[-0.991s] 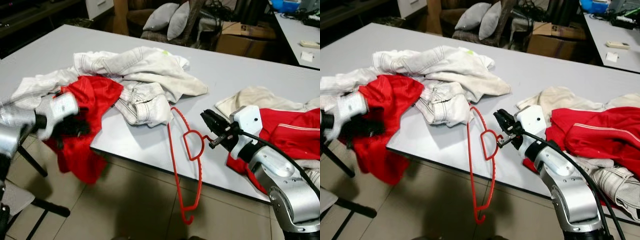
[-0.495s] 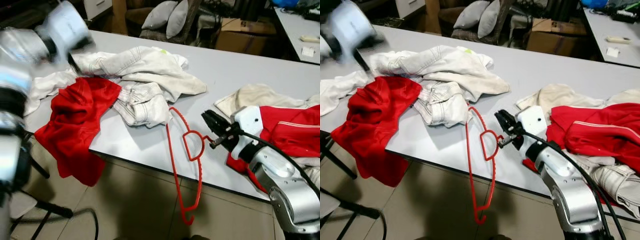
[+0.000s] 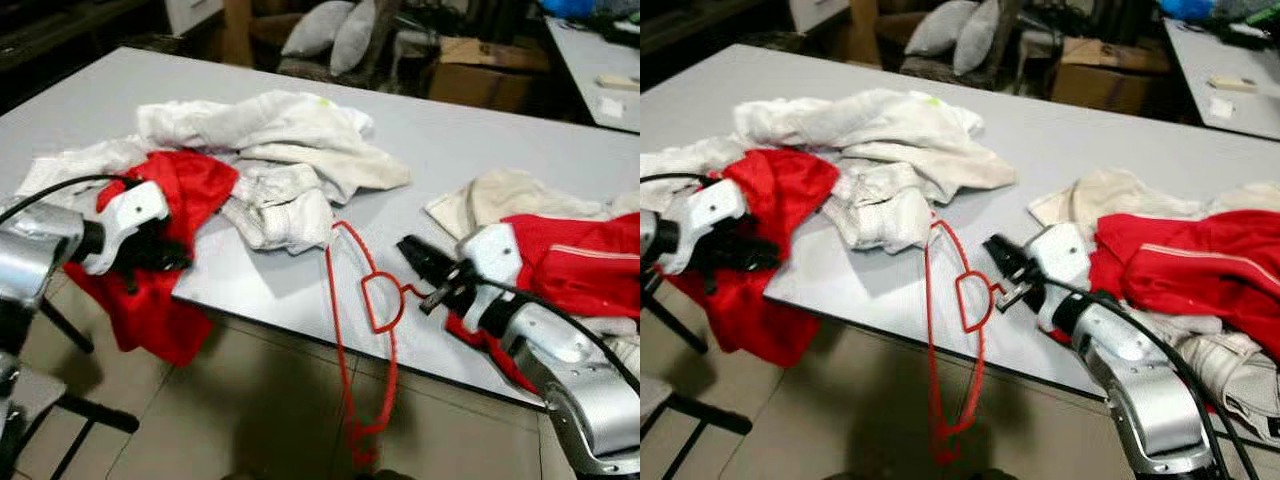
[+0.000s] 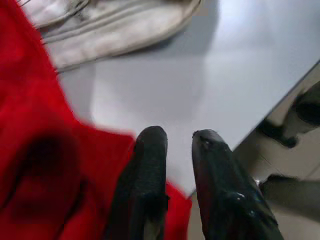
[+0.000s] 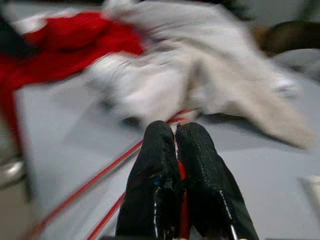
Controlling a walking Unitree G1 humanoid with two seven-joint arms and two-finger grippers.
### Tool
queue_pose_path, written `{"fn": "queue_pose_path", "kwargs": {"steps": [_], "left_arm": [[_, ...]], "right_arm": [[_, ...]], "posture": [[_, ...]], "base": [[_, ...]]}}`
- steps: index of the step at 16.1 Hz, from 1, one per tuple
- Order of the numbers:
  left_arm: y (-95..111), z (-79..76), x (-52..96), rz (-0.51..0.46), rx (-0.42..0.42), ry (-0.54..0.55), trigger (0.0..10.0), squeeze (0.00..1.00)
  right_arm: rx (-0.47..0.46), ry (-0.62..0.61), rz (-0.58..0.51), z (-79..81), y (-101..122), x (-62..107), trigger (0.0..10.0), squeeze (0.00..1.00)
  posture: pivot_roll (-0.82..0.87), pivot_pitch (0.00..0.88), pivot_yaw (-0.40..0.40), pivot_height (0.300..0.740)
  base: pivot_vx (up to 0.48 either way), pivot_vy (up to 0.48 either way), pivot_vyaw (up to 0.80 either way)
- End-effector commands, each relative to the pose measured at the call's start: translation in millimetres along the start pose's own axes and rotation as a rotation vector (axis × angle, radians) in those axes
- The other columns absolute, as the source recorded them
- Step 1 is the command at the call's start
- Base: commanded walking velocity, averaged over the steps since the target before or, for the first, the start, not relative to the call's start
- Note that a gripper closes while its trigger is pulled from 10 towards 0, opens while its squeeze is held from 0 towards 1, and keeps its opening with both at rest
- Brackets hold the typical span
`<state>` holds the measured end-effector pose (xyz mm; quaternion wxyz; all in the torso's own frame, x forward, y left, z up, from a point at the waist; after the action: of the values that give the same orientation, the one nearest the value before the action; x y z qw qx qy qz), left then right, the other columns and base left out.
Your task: Hang hanger
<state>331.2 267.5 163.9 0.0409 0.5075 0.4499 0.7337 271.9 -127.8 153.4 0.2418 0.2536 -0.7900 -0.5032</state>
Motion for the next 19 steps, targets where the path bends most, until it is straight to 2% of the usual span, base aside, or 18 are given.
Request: {"fn": "queue_pose_path", "kwargs": {"steps": [1, 2, 4, 6, 9, 14, 15, 19], "left_arm": [[-5.1, 5.3, 6.8, 0.03, -0.033, 0.082, 10.0, 1.0], [-7.4, 5.0, 8.2, 0.041, -0.041, 0.102, 10.0, 1.0], [-11.5, -3.3, 17.6, 0.02, -0.002, 0.14, 10.0, 1.0], [-18.6, -7.5, 17.2, 0.026, 0.017, 0.146, 10.0, 1.0], [-26.8, -5.9, 10.6, 0.018, 0.049, 0.166, 10.0, 1.0], [-36.6, 1.8, 8.6, 0.014, 0.096, 0.231, 10.0, 1.0], [-38.1, 5.9, 6.4, -0.015, 0.128, 0.248, 10.0, 0.0], [-53.7, 9.9, -4.1, -0.022, 0.202, 0.266, 10.0, 0.0]], "right_arm": [[0.015, 0.081, 0.071, 12.4, -14.8, 0.7, 10.0, 0.0], [0.027, 0.089, 0.086, 12.8, -17.2, 1.1, 10.0, 0.0], [0.055, 0.127, 0.19, 13.9, -33.1, 7.2, 10.0, 0.0], [0.061, 0.128, 0.188, 12.9, -33.4, 7.5, 10.0, 0.0], [0.07, 0.138, 0.187, 12.2, -33.3, 8.0, 10.0, 0.0], [0.07, 0.139, 0.181, 14.6, -31.7, 9.9, 10.0, 0.0], [0.069, 0.14, 0.176, 14.5, -30.7, 9.5, 10.0, 0.0], [0.072, 0.144, 0.167, 13.6, -28.0, 8.5, 10.0, 0.0]], "posture": [[-0.05, 0.029, -0.023, 0.74], [-0.05, 0.027, -0.023, 0.74], [-0.04, 0.025, -0.019, 0.74], [-0.04, 0.025, -0.014, 0.74], [-0.05, 0.02, -0.004, 0.74], [-0.05, 0.019, 0.002, 0.74], [-0.05, 0.02, 0.0, 0.74], [-0.05, 0.02, -0.002, 0.74]], "base": [[0.0, 0.0, 0.0], [0.0, 0.0, 0.0], [0.0, 0.0, 0.0], [0.0, 0.0, 0.0], [0.0, 0.0, 0.0], [0.0, 0.0, 0.0], [0.0, 0.0, 0.0], [0.0, 0.0, 0.0]]}}
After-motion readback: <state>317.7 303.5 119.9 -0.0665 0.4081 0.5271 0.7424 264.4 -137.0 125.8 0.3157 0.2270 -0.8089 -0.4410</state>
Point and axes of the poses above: a point about 5 cm out from each wrist's last joint towards the gripper, its own x axis pointing back from the gripper into the wrist, its own y axis along the axis of the wrist's last joint, z = x × y, the point moved 3 cm from there along -x, pointing out of the wrist towards the gripper, and after that the axes turned 13 degrees about x, right-handed, at the moved point
